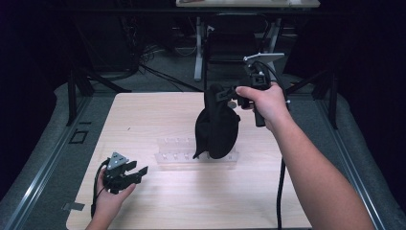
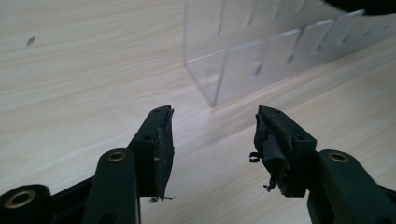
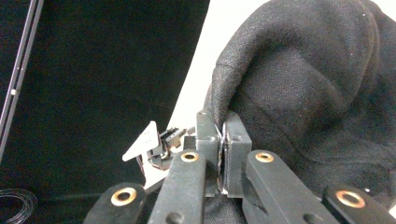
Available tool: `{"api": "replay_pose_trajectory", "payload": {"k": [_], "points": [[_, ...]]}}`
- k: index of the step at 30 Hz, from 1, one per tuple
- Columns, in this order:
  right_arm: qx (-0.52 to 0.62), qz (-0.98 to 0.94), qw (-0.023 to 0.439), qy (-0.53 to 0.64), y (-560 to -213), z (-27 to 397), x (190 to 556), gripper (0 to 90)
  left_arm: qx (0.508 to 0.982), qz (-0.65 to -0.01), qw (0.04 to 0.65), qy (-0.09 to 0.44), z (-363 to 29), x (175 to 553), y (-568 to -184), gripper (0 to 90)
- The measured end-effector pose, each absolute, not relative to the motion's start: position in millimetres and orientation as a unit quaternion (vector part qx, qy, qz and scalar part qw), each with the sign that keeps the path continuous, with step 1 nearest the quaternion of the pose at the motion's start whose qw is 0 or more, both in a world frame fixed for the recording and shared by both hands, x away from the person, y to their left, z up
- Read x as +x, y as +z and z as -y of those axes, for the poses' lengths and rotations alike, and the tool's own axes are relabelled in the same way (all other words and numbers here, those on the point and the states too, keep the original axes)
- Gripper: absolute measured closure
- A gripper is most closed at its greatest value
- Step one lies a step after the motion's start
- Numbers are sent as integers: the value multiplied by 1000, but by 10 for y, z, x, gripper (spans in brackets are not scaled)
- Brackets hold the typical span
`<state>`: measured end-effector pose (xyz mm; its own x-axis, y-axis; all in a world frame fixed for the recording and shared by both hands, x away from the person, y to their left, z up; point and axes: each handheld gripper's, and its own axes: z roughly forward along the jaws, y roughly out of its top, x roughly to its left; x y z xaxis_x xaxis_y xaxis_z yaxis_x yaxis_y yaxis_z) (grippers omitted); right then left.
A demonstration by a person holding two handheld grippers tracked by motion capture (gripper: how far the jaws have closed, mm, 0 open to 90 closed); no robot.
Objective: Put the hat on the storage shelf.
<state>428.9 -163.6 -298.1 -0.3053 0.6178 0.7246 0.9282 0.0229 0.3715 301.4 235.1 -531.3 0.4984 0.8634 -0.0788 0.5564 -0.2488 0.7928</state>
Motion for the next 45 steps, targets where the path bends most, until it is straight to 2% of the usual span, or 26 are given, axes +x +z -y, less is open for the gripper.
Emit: {"api": "replay_pose_trajectory", "payload": {"k": [25, 45], "points": [[-548, 686, 194, -436, -3033, 1494, 4302, 875, 817, -346, 422, 186, -1413, 3054, -4769, 535], [-545, 686, 196, -441, -3040, 1434, 4313, 874, 830, -301, 431, 188, -998, 3037, -4596, 576]]}}
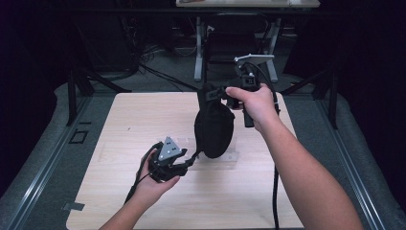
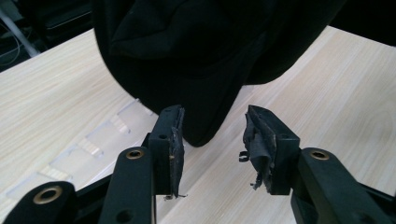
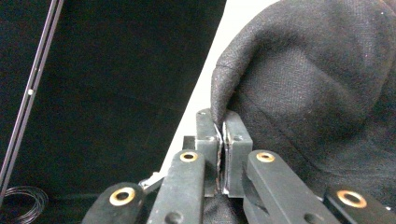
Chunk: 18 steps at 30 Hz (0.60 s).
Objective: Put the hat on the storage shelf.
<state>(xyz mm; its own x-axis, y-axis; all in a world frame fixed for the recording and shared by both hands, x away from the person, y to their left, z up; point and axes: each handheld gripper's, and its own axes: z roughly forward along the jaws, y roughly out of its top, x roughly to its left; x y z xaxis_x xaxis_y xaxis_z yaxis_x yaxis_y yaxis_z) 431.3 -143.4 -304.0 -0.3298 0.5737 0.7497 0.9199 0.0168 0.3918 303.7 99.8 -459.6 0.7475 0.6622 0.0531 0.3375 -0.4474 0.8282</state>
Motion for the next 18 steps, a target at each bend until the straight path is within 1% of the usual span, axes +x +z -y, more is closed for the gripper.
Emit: {"api": "replay_pose_trajectory", "payload": {"k": [5, 12, 18], "points": [[-543, 687, 198, -441, -3045, 1423, 4314, 873, 830, -300, 429, 193, -921, 3067, -4619, 638], [-540, 688, 197, -442, -3045, 1417, 4307, 871, 829, -296, 429, 203, -860, 3066, -4639, 793], [-538, 687, 198, -446, -3043, 1418, 4302, 850, 831, -291, 424, 211, -869, 3056, -4635, 822]]}}
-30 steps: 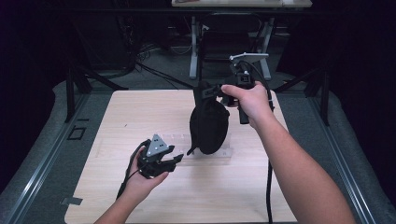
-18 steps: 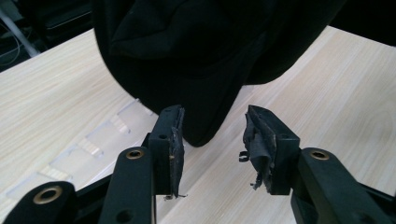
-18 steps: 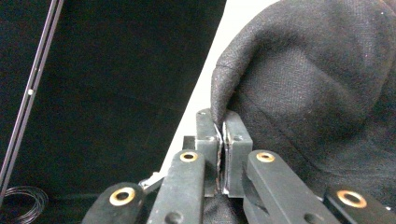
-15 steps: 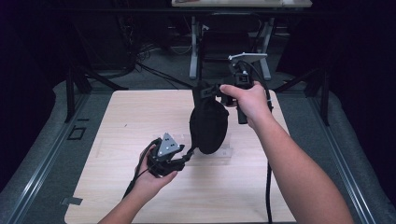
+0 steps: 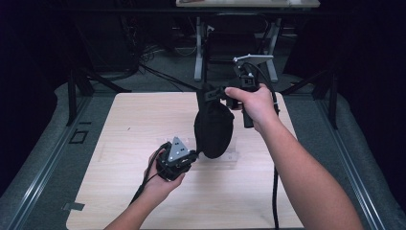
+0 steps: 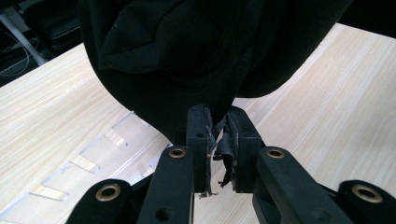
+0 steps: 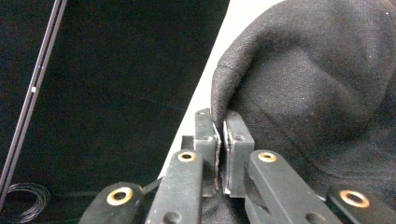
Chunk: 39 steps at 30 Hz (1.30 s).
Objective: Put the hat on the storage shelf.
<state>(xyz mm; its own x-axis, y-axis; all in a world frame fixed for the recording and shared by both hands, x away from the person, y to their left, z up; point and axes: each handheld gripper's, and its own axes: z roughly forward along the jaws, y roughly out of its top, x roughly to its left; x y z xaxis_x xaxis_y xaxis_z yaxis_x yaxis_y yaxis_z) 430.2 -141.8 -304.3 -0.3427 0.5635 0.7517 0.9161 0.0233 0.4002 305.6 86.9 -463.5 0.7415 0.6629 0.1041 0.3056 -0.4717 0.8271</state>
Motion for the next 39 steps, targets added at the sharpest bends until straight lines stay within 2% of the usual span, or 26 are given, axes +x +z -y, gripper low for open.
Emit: {"api": "replay_pose_trajectory", "payload": {"k": [4, 14, 32, 39], "points": [[-533, 687, 200, -451, -3002, 1437, 4285, 821, 831, -290, 424, 213, -878, 3053, -4639, 830], [-521, 678, 197, -480, -2835, 1564, 4216, 827, 828, -293, 422, 226, -942, 3057, -4633, 853], [-546, 676, 175, -464, -2921, 1788, 4219, 828, 834, -306, 395, 235, -1131, 3054, -4825, 856], [-553, 675, 168, -459, -2940, 1883, 4195, 827, 833, -322, 392, 222, -1228, 3061, -4980, 854]]}}
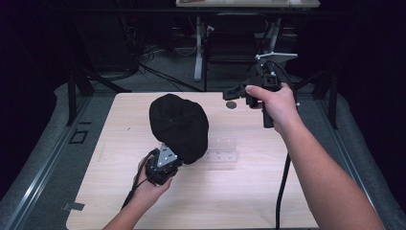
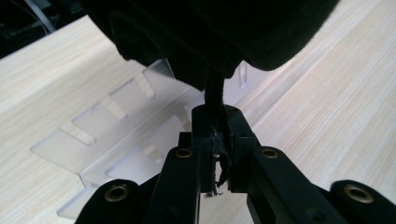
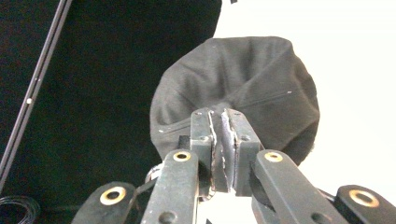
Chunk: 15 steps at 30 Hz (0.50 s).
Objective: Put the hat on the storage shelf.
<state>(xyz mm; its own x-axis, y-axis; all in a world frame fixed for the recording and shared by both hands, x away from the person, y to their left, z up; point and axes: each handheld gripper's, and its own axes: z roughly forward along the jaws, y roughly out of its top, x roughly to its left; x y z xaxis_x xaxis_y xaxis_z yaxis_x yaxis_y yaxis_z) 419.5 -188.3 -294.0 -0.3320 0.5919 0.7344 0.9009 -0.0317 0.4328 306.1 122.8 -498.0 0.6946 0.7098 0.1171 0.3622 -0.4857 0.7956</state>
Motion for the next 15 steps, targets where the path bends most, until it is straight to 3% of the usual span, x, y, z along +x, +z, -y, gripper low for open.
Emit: {"api": "replay_pose_trajectory", "payload": {"k": [12, 15], "points": [[-564, 684, 134, -443, -2987, 2022, 4090, 812, 829, -334, 395, 212, -1298, 3008, -5091, 829], [-564, 696, 113, -430, -3012, 2043, 4053, 800, 830, -331, 391, 224, -1315, 2993, -5079, 786]]}}
